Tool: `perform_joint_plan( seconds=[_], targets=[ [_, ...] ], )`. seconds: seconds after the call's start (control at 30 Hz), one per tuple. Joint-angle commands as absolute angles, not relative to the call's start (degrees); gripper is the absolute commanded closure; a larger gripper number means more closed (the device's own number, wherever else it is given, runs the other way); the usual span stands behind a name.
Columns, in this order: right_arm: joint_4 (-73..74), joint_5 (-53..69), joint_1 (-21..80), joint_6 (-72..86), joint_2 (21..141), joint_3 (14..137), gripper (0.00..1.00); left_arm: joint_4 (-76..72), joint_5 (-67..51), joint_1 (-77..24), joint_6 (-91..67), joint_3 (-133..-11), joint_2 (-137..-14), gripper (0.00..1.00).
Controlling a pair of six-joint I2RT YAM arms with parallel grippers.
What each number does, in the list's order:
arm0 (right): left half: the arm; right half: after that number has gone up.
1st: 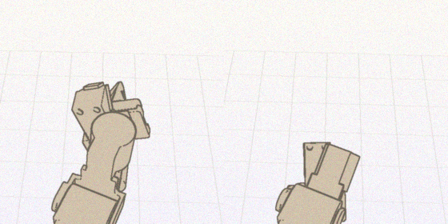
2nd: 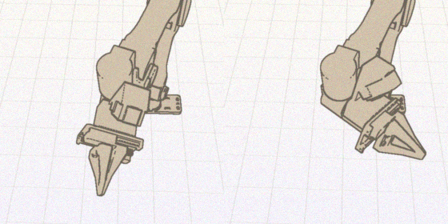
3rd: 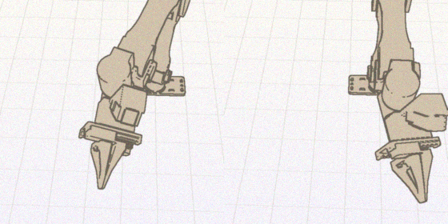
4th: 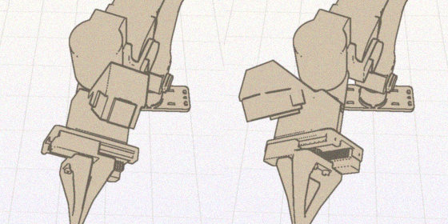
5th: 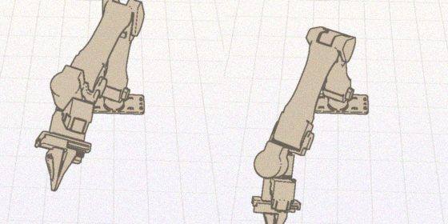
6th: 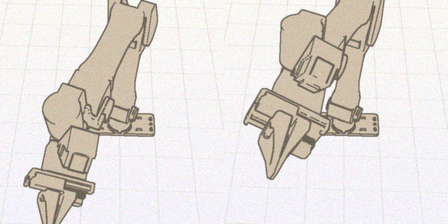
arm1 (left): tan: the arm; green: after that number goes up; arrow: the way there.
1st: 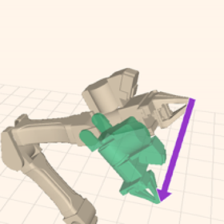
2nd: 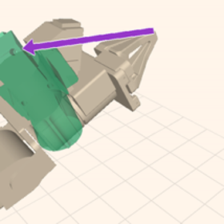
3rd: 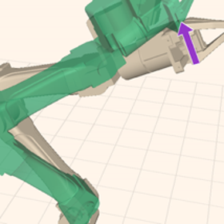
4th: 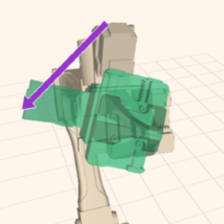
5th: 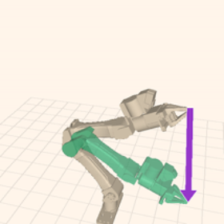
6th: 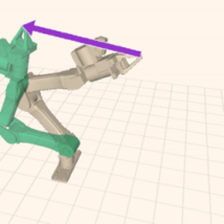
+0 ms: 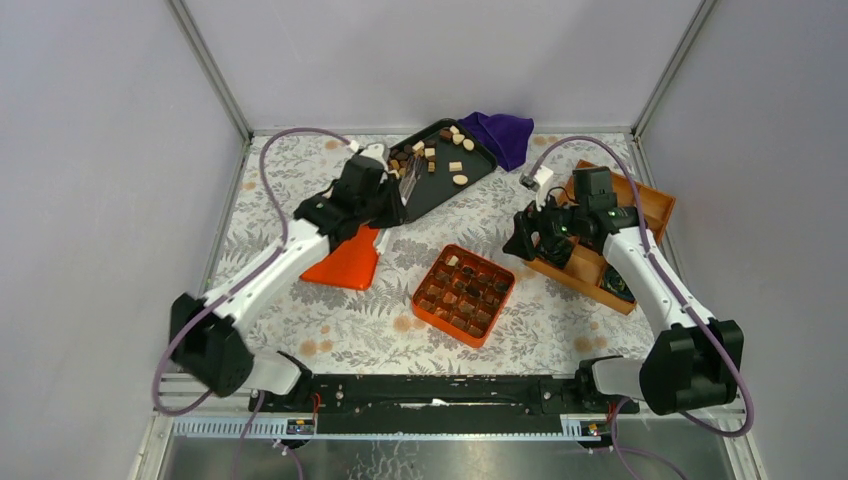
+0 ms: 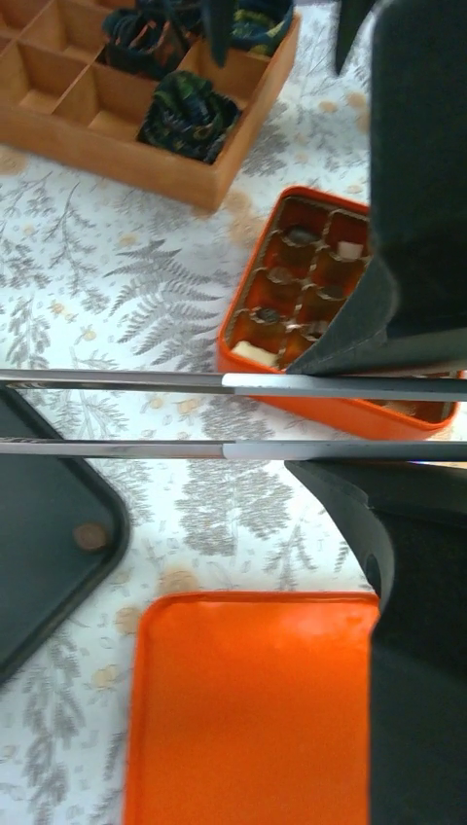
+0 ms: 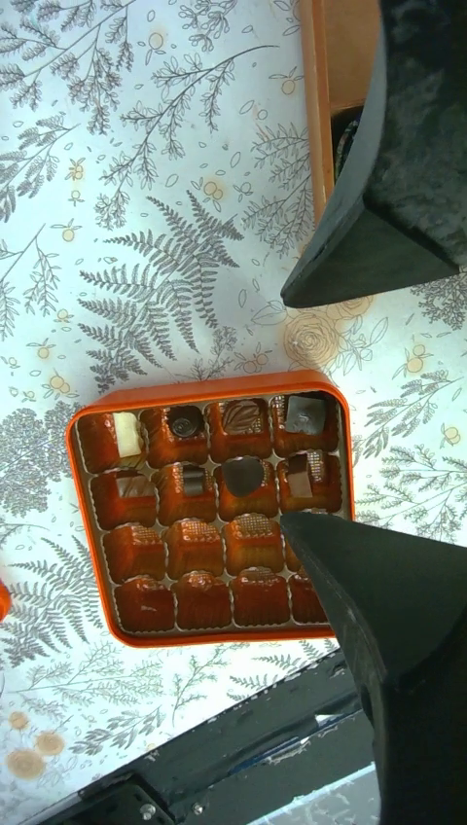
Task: Pack the chocolate
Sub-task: Place the packing box at the center of the board.
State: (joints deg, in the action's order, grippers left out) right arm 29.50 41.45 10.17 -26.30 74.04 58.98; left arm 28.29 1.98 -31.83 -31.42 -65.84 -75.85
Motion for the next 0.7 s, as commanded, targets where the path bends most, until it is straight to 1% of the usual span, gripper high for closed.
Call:
perform_joint_plan(
  seconds=[0.0, 0.03, 0.07, 0.33, 0.67],
  targets=[
    [27.7, 46.5, 8.8, -24.8, 73.2, 57.4, 0.08, 31.3, -0.7, -29.7, -25.0, -76.1, -87.3, 0.63],
    [27.6, 45.8, 8.8, -25.3, 72.8, 57.2, 0.02, 31.5, -0.6, -29.2, -24.4, -78.2, -89.9, 0.63],
    [27.2, 45.0, 8.8, -25.4, 72.4, 56.7, 0.01, 31.7, -0.4, -28.9, -23.9, -80.3, -92.5, 0.63],
    [23.5, 37.5, 8.8, -25.9, 70.0, 54.0, 0.0, 32.7, 3.6, -27.6, -22.1, -92.1, -107.9, 0.61],
    [21.7, 35.0, 9.6, -26.1, 68.2, 52.5, 0.0, 33.0, 7.3, -27.3, -23.2, -100.5, -117.0, 0.59]
  ],
)
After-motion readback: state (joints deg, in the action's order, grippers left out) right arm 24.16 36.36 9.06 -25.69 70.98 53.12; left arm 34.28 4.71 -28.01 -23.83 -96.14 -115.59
